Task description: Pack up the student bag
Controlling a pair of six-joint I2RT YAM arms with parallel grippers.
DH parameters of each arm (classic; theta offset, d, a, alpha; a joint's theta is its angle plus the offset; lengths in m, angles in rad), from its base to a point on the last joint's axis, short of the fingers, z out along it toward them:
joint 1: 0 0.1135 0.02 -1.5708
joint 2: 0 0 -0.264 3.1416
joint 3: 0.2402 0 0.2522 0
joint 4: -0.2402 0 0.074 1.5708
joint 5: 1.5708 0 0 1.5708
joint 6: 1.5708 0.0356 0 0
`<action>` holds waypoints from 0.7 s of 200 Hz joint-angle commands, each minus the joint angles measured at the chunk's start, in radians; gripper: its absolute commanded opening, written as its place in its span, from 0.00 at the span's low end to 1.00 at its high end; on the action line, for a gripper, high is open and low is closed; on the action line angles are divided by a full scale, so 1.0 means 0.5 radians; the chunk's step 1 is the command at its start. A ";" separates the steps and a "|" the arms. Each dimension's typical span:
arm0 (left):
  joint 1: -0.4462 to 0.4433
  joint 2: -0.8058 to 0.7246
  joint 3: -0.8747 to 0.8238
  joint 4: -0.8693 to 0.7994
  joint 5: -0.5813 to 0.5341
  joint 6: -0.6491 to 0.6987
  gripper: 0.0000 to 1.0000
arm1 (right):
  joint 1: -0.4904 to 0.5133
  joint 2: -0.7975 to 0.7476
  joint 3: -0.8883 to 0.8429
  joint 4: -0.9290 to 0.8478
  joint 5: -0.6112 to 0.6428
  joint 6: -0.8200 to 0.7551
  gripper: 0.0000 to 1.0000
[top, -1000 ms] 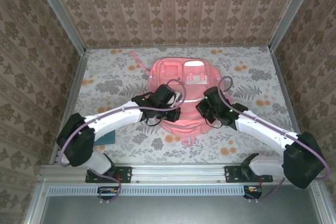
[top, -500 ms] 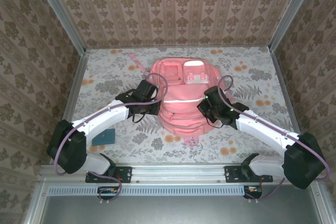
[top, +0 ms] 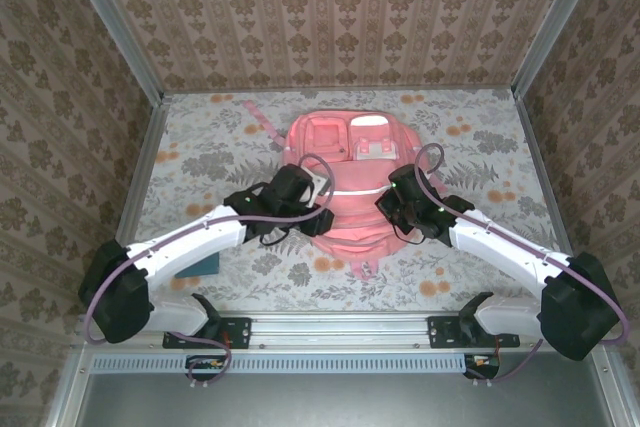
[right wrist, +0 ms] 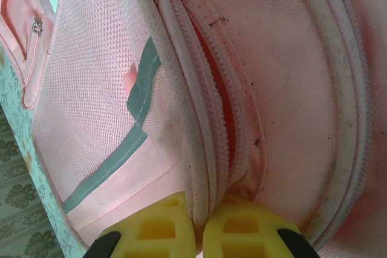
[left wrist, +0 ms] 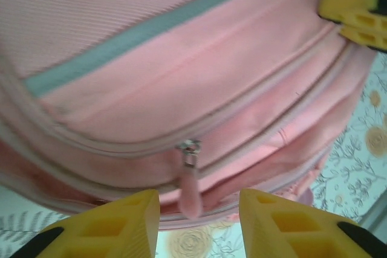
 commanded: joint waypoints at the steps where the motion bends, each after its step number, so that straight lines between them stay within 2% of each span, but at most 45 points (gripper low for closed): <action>1: -0.074 0.092 0.062 -0.052 -0.140 0.046 0.40 | -0.018 -0.029 0.067 -0.043 0.087 -0.053 0.06; 96: -0.090 0.325 0.192 -0.139 -0.292 0.081 0.26 | -0.018 -0.049 0.067 -0.054 0.087 -0.047 0.06; 140: -0.067 0.303 0.205 -0.215 -0.404 0.127 0.01 | -0.018 -0.055 0.064 -0.070 0.105 -0.047 0.06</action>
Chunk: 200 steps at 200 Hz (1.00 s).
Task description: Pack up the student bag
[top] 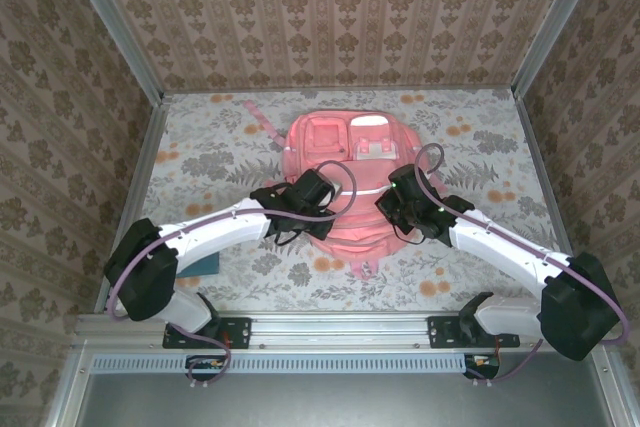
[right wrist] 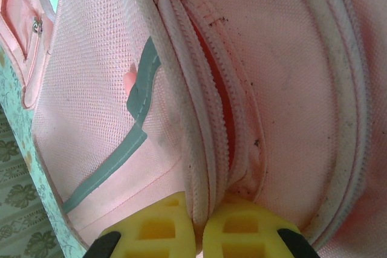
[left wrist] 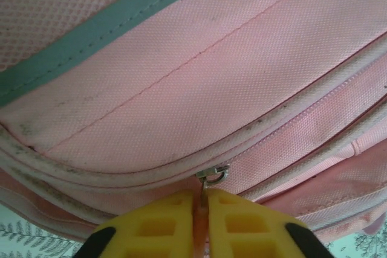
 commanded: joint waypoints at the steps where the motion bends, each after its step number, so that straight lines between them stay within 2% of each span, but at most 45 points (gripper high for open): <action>1: 0.015 -0.014 0.050 -0.102 -0.129 0.050 0.01 | -0.018 -0.054 0.064 -0.070 0.105 -0.047 0.06; 36: 0.052 -0.102 -0.015 -0.112 -0.253 0.080 0.00 | -0.018 -0.063 0.068 -0.104 0.139 -0.044 0.05; 79: 0.221 -0.205 -0.118 -0.128 -0.369 0.020 0.00 | -0.019 -0.063 0.076 -0.135 0.161 -0.053 0.05; 98: 0.283 -0.228 -0.155 -0.073 -0.333 0.028 0.00 | -0.019 -0.044 0.094 -0.141 0.152 -0.063 0.04; 133: 0.455 -0.192 -0.207 0.175 -0.134 0.016 0.00 | -0.019 -0.017 0.116 -0.121 0.121 -0.082 0.04; 178: 0.619 -0.042 -0.026 0.219 -0.042 0.055 0.00 | -0.018 0.001 0.114 -0.093 0.077 -0.080 0.05; 183: 0.628 -0.043 -0.016 0.206 -0.039 0.051 0.05 | -0.018 0.002 0.111 -0.086 0.068 -0.078 0.05; 191: 0.646 -0.056 -0.018 0.187 -0.030 0.034 0.21 | -0.018 0.001 0.110 -0.079 0.057 -0.075 0.06; 200: 0.670 -0.097 -0.038 0.162 -0.022 0.014 0.35 | -0.018 -0.002 0.107 -0.071 0.047 -0.081 0.08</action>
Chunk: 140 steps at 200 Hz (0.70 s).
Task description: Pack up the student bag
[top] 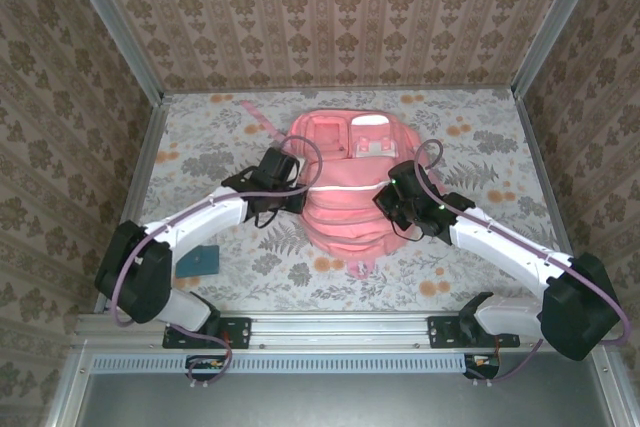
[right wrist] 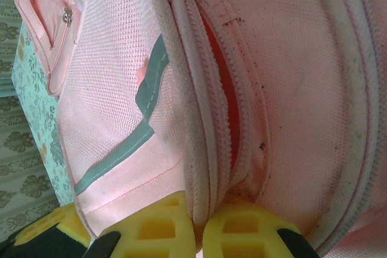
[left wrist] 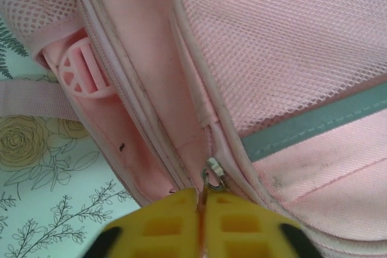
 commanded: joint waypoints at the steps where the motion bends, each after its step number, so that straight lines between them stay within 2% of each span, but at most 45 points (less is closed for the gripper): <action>1: 0.114 -0.041 0.050 -0.043 -0.113 -0.028 0.36 | -0.022 -0.003 0.045 -0.076 0.068 -0.054 0.08; 17: 0.173 -0.155 -0.014 -0.119 -0.129 -0.090 0.51 | -0.022 -0.003 0.054 -0.068 0.049 -0.089 0.16; 32: 0.243 -0.287 -0.094 -0.221 -0.210 -0.176 0.67 | -0.007 0.003 0.086 -0.094 0.051 -0.152 0.31; 47: 0.332 -0.405 -0.178 -0.336 -0.326 -0.261 0.77 | 0.033 0.014 0.159 -0.150 0.096 -0.250 0.49; 55: 0.372 -0.454 -0.232 -0.399 -0.391 -0.321 0.80 | 0.056 0.024 0.203 -0.199 0.135 -0.293 0.58; 61: 0.473 -0.491 -0.271 -0.435 -0.414 -0.356 0.82 | 0.075 0.030 0.232 -0.230 0.160 -0.324 0.63; 90: 0.807 -0.633 -0.490 -0.532 -0.400 -0.537 0.87 | 0.174 0.055 0.355 -0.334 0.296 -0.457 0.81; 113: 1.029 -0.738 -0.631 -0.575 -0.298 -0.640 0.89 | 0.236 0.073 0.405 -0.355 0.344 -0.526 0.86; 140: 1.101 -0.841 -0.722 -0.653 -0.312 -0.740 0.90 | 0.257 0.087 0.410 -0.325 0.332 -0.535 0.88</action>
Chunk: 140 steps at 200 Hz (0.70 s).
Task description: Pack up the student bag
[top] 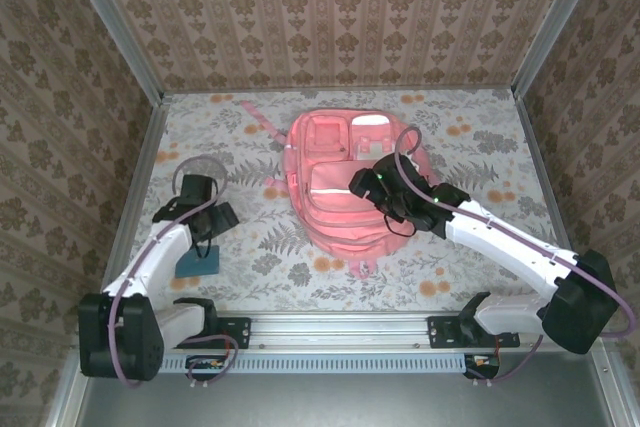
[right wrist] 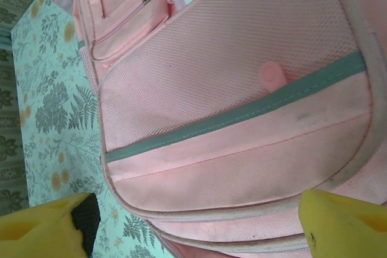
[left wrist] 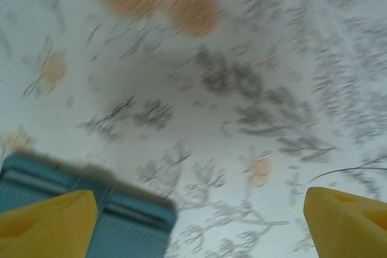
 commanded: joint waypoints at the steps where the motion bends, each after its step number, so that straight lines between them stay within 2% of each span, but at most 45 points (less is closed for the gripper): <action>1: 0.042 -0.105 -0.050 -0.139 0.016 -0.177 0.90 | 0.020 0.031 0.049 -0.055 0.080 -0.088 0.88; 16: 0.046 -0.137 -0.105 -0.141 0.050 -0.254 0.90 | 0.023 0.042 0.057 -0.047 0.073 -0.083 0.88; 47: 0.044 -0.146 -0.244 0.073 0.299 -0.372 0.88 | 0.038 0.069 0.086 -0.039 0.067 -0.084 0.88; 93: 0.028 0.018 -0.277 0.348 0.595 -0.298 0.86 | 0.051 0.045 0.113 -0.057 0.083 -0.097 0.88; 122: -0.055 0.155 -0.266 0.485 0.750 -0.276 0.85 | 0.054 0.016 0.101 -0.060 0.103 -0.088 0.88; 140: -0.167 0.211 -0.228 0.553 0.823 -0.253 0.85 | 0.063 0.017 0.113 -0.063 0.112 -0.097 0.88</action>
